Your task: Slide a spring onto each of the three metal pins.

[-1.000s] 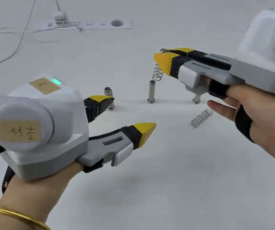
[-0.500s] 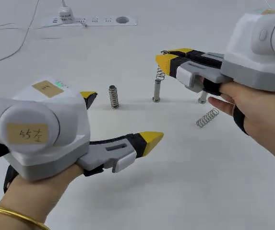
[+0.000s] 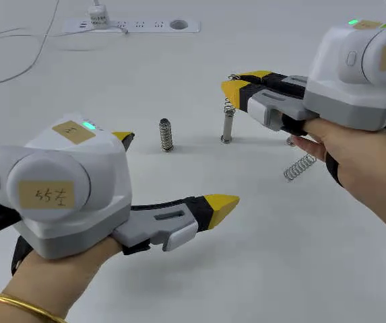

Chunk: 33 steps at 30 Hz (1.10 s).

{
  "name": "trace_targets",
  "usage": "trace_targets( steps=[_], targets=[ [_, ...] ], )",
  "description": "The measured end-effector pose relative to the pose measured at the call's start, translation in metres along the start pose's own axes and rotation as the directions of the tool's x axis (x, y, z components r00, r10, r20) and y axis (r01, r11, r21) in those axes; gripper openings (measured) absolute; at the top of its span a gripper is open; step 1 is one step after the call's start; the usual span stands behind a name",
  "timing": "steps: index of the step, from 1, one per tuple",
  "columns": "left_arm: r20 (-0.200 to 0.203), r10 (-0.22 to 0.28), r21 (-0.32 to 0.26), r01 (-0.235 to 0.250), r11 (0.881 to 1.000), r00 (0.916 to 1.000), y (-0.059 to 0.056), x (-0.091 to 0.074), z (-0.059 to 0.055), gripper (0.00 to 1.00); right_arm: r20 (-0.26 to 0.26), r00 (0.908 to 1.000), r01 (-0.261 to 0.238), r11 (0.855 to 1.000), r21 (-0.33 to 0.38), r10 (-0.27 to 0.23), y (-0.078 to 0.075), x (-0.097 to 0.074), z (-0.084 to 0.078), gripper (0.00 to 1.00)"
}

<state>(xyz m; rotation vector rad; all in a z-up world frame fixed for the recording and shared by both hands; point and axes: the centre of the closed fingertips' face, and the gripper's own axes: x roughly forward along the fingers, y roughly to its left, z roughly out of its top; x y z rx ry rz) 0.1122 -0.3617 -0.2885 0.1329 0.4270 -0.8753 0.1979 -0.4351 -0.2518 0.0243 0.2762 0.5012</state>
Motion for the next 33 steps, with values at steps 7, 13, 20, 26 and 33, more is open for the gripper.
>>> trace_targets(
  steps=[7,13,20,26,33],
  targets=[
    [-0.02,-0.009,-0.001,0.009,1.0,0.9998,-0.001,0.001,-0.004,1.0,-0.018,0.9998,0.004,1.0,-0.029,-0.005,0.0,0.003,-0.006,0.12],
    [-0.025,-0.005,-0.004,0.005,1.0,0.9997,0.002,0.0,-0.007,0.99,-0.02,0.9998,0.006,0.998,-0.057,-0.007,0.004,0.004,-0.007,0.12],
    [-0.024,-0.006,-0.001,0.006,1.0,0.9997,0.001,0.001,-0.006,0.98,-0.018,0.9997,0.018,0.997,-0.078,-0.019,0.004,0.002,-0.007,0.12],
    [-0.023,-0.007,0.0,0.007,1.0,0.9997,0.001,0.001,-0.006,0.97,-0.027,0.9987,0.041,0.997,-0.06,-0.042,0.003,-0.002,-0.012,0.12],
    [-0.024,-0.004,0.003,0.004,1.0,0.9997,0.002,0.0,-0.006,0.96,-0.048,0.9976,0.046,0.996,-0.077,-0.05,0.005,-0.003,-0.02,0.12]
  ],
)
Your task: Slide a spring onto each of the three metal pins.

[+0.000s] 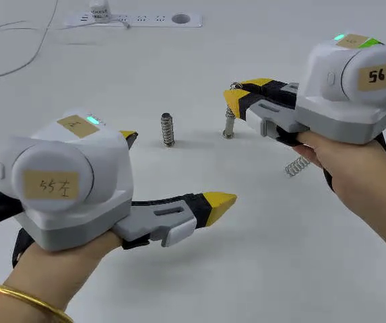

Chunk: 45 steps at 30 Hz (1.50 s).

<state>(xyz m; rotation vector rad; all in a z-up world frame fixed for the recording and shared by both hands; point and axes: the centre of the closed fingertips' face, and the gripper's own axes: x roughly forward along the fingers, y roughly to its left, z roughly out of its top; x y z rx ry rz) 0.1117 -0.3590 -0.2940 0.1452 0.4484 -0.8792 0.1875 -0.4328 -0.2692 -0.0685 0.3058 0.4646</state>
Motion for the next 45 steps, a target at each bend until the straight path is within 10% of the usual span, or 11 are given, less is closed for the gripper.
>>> trace_targets(
  steps=[45],
  targets=[
    [-0.004,-0.01,0.008,0.01,1.0,0.9999,-0.003,0.0,-0.001,0.95,-0.134,0.9908,-0.019,1.0,-0.006,0.018,0.011,0.004,-0.04,0.19]
  ],
)
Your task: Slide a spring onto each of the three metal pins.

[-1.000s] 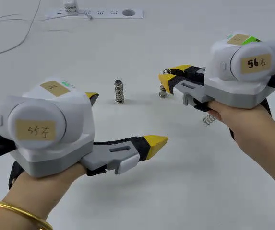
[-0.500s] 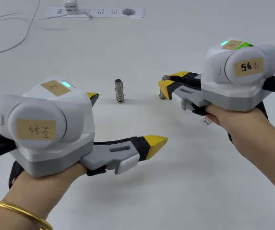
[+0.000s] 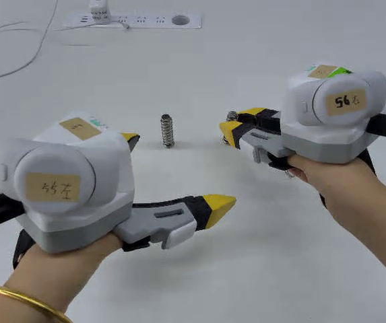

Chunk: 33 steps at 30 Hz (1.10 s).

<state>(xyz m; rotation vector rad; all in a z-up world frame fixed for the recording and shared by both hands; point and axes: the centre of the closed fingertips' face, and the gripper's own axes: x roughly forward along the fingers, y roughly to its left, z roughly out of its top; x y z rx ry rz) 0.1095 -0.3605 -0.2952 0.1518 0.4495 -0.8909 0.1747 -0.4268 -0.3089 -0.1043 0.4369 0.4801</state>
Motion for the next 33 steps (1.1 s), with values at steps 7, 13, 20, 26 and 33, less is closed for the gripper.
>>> trace_targets(
  steps=[7,13,20,26,33],
  targets=[
    [0.015,0.008,0.0,-0.008,1.0,0.9999,0.001,-0.001,0.004,0.96,0.023,0.9997,-0.002,1.0,0.031,0.002,0.002,-0.006,0.009,0.23],
    [0.025,0.019,0.007,-0.019,1.0,0.9995,0.003,-0.002,0.008,0.96,0.038,0.9992,-0.015,0.998,0.057,0.012,0.004,-0.014,0.018,0.28],
    [0.035,0.027,0.016,-0.028,0.999,0.999,0.002,-0.002,0.013,0.97,0.045,0.9989,-0.013,0.997,0.07,0.01,0.0,-0.028,0.024,0.35],
    [0.037,0.025,0.028,-0.026,0.999,0.999,-0.002,-0.001,0.016,0.96,0.056,0.9984,-0.002,0.997,0.079,-0.003,-0.006,-0.046,0.029,0.4],
    [0.059,0.021,0.004,-0.021,1.0,0.9981,-0.005,0.0,0.023,0.93,0.047,0.9986,0.02,0.996,0.083,-0.024,-0.016,-0.064,0.027,0.45]
  ],
)
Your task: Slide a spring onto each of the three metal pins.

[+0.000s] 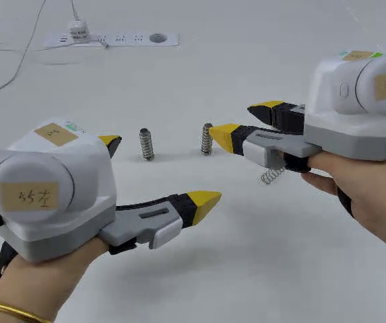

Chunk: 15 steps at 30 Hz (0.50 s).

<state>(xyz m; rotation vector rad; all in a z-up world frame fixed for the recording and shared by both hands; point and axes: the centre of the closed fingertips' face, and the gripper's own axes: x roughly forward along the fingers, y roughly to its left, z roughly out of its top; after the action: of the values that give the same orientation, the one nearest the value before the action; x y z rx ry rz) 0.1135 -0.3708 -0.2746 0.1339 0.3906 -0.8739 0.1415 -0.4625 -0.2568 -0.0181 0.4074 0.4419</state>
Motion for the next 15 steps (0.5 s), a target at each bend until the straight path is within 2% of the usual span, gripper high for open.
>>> trace_targets(
  steps=[10,15],
  targets=[
    [-0.01,-0.02,-0.001,0.02,1.0,0.9997,-0.008,0.01,0.005,0.89,-0.014,0.9991,0.04,0.999,0.017,-0.04,-0.016,-0.029,-0.007,0.51],
    [-0.011,-0.054,0.03,0.054,0.998,0.9985,-0.015,0.017,0.011,0.87,-0.026,0.9985,0.048,0.999,0.014,-0.047,-0.021,-0.039,-0.014,0.52]
  ],
)
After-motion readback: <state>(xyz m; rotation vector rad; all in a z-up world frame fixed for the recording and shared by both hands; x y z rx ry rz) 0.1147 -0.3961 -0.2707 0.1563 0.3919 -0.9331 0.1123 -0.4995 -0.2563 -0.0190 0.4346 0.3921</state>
